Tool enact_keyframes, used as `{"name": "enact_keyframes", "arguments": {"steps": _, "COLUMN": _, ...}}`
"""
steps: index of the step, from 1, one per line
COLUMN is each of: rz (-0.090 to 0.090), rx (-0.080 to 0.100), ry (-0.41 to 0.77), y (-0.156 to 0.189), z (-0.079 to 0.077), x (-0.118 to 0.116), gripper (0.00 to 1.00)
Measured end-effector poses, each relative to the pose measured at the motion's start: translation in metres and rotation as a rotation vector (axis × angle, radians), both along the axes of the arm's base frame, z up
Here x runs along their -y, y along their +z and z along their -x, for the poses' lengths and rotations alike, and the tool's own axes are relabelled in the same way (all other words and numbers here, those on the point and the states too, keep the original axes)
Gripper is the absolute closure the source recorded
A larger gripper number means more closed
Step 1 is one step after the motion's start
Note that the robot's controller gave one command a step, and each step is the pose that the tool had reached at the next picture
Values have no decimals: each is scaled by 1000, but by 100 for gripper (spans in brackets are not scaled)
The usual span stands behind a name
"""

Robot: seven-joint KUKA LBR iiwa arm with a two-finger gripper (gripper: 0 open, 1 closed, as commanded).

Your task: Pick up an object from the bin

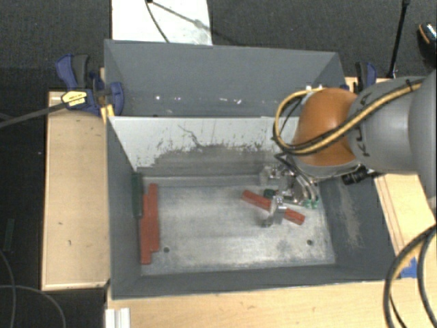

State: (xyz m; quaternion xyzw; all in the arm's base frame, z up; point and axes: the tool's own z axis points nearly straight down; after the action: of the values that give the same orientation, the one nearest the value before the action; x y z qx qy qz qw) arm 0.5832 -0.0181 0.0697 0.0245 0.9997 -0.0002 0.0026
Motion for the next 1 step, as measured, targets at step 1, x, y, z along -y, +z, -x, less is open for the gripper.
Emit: {"name": "enact_keyframes", "arguments": {"steps": 1, "rz": -1, "rx": -2, "ry": 1, "y": 1, "z": 1, "x": -2, "gripper": 100}}
